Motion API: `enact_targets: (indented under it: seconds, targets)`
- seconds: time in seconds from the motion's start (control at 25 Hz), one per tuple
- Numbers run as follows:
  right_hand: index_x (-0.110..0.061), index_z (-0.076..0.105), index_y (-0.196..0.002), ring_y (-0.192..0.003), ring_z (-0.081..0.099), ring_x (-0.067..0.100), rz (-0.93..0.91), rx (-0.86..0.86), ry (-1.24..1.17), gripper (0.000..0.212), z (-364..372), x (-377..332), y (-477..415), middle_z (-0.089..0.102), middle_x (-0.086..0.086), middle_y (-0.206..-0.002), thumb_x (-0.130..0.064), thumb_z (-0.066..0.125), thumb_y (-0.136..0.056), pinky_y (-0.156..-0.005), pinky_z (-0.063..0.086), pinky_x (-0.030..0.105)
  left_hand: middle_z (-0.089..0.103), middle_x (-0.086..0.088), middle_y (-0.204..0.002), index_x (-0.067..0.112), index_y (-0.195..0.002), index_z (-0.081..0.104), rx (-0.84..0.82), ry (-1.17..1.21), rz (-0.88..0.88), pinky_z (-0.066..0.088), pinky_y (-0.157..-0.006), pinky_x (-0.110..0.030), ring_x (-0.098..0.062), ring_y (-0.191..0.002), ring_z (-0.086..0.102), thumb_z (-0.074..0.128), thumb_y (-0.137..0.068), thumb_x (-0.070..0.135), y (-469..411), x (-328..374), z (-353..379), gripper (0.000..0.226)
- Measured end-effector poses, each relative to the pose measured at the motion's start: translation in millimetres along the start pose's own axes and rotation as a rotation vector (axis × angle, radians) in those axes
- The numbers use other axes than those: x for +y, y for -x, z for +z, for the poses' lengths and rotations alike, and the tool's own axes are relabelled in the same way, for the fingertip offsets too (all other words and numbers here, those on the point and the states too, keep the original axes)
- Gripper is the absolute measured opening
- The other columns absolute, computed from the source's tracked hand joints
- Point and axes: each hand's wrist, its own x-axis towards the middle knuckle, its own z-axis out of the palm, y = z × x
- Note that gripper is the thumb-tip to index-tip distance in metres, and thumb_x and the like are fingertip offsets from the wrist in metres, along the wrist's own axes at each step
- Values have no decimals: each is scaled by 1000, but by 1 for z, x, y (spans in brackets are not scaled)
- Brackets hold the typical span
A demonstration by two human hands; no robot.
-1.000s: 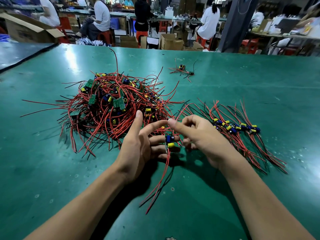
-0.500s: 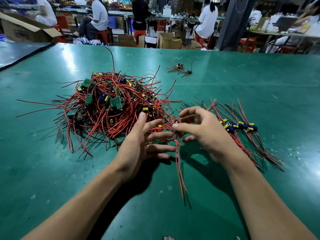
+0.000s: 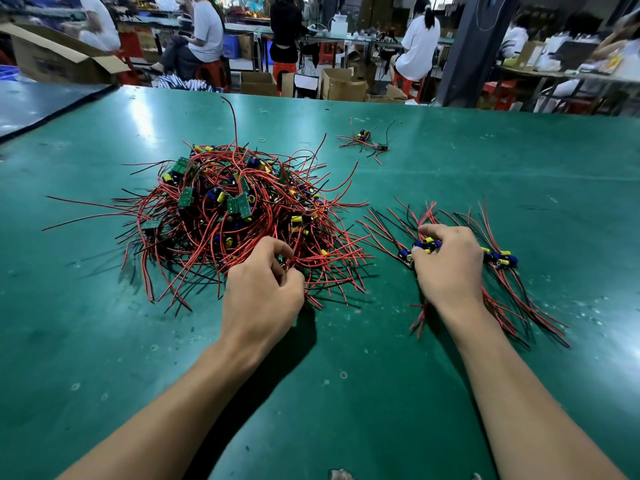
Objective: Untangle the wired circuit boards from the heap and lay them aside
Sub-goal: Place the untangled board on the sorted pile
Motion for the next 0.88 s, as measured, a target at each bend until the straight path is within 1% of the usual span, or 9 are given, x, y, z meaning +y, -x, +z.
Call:
enact_targets:
  seconds: [0.08, 0.16, 0.28, 0.4, 0.52, 0.6, 0.68, 0.8, 0.88]
  targets:
    - [-12, 73, -116, -85, 57, 15, -78, 6, -13, 30, 2, -5, 3, 60, 9, -117, -8, 71, -86, -83, 30, 8, 54, 6, -55, 26, -86, 53, 5, -42, 4, 48, -58, -34, -11, -55, 54, 65, -77, 11, 0, -2, -1, 22]
    - [-17, 76, -104, -75, 56, 7, -165, -35, -99, 19, 3, -14, 8, 67, 2, -105, -12, 73, -86, -77, 35, 5, 55, 7, -59, 26, -92, 55, -21, -90, -13, 51, -62, -37, -18, -61, 58, 68, -80, 18, -1, -3, -1, 20]
    - [-26, 75, -96, -64, 58, 0, -148, -284, -260, 14, 7, -26, 17, 71, -11, -83, -18, 78, -84, -71, 47, 16, 58, 10, -65, 30, -115, 63, -66, -160, -19, 53, -69, -38, -23, -71, 62, 68, -84, 32, -2, -1, 0, 31]
    - [-23, 72, -104, -61, 54, 7, -22, -473, -336, 22, 11, -28, 20, 70, -9, -79, -29, 80, -84, -70, 47, 27, 64, 6, -72, 27, -126, 63, -93, -171, -4, 54, -75, -40, -26, -78, 64, 66, -86, 38, -2, 0, 0, 42]
    - [-18, 72, -98, -62, 58, 7, 67, -523, -495, 17, 11, -28, 20, 70, -4, -79, -27, 79, -85, -65, 45, 24, 71, 2, -80, 26, -121, 67, -100, -168, 33, 54, -75, -36, -24, -79, 65, 66, -86, 36, -1, -1, -1, 36]
    - [-16, 74, -93, -59, 56, 3, 59, -574, -595, 11, 11, -30, 22, 72, -3, -77, -25, 78, -87, -57, 44, 15, 69, 6, -75, 25, -112, 72, -113, -139, 59, 53, -71, -32, -20, -73, 64, 69, -86, 31, -1, -1, -1, 27]
    - [-17, 74, -90, -55, 53, 1, 20, -612, -626, 7, 13, -33, 26, 70, -6, -70, -23, 76, -89, -51, 43, 12, 64, 11, -66, 23, -102, 75, -126, -93, 83, 52, -66, -30, -15, -64, 61, 70, -86, 29, -1, 0, -1, 18]
    - [-20, 74, -86, -52, 53, -3, -44, -594, -519, 4, 15, -32, 28, 70, -9, -67, -21, 75, -91, -55, 43, 11, 64, 8, -60, 18, -89, 76, -99, 11, 86, 49, -62, -28, -8, -57, 58, 71, -88, 25, -1, 3, -1, 9]
    - [-20, 76, -88, -58, 57, -3, -55, -562, -460, 4, 16, -31, 27, 72, -10, -72, -23, 76, -90, -63, 47, 15, 64, 7, -58, 16, -82, 75, -104, 98, 15, 45, -57, -19, -5, -55, 55, 70, -89, 24, -1, 6, -2, 12]
